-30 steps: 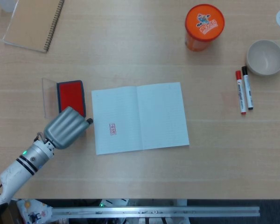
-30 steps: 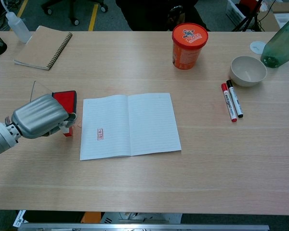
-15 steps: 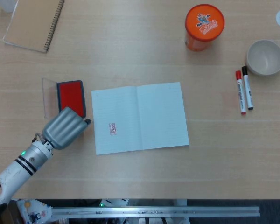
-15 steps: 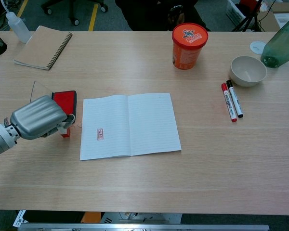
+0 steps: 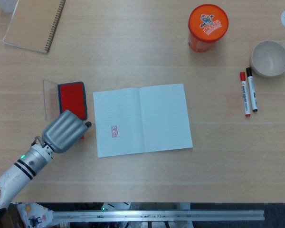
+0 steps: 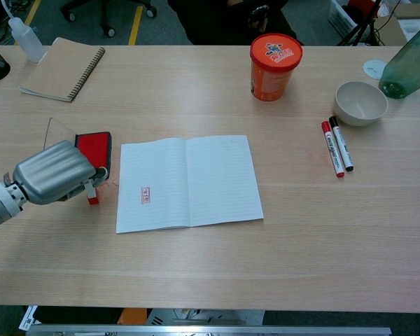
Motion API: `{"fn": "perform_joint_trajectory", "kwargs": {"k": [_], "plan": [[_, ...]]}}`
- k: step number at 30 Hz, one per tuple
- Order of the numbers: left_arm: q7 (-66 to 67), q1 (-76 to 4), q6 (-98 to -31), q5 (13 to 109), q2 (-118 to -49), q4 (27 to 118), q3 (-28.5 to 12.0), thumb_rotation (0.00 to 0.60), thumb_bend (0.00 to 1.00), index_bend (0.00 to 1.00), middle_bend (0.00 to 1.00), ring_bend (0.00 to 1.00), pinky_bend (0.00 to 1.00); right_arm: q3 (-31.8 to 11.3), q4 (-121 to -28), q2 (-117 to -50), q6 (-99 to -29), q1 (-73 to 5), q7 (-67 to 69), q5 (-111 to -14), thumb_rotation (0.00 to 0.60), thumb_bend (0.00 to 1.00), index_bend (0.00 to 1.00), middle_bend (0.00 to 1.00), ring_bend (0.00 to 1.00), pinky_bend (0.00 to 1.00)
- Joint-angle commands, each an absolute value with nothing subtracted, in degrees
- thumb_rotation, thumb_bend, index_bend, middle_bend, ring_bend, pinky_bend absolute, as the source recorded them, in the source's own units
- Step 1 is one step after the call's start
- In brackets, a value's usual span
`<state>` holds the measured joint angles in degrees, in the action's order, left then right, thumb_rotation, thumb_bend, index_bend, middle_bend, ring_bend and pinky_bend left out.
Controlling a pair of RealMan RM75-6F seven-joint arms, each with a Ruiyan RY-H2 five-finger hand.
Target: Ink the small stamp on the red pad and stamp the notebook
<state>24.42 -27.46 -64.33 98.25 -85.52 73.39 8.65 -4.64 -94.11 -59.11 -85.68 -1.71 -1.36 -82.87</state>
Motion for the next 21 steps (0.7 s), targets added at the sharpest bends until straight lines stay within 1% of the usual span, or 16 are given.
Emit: {"fn": "perform_joint_trajectory", "kwargs": {"k": [1, 21], "plan": [[24.36, -27.35, -64.41, 98.25, -85.51, 73.31, 8.63, 0.6, 0.39, 0.49, 0.92, 0.86, 0.84, -4.63, -94.12, -59.11, -85.8, -1.67, -1.32, -82.97, 0.6, 0.2, 0.19, 0.32, 0.28, 0.35], [24.14, -26.16, -65.41, 98.24, -85.69, 72.52, 8.54, 0.6, 0.39, 0.45, 0.92, 0.86, 0.84, -4.47, -94.74, -58.73, -86.38, -1.38, -1.63, -83.45, 0.6, 0.2, 0.19, 0.32, 0.28, 0.35]]}}
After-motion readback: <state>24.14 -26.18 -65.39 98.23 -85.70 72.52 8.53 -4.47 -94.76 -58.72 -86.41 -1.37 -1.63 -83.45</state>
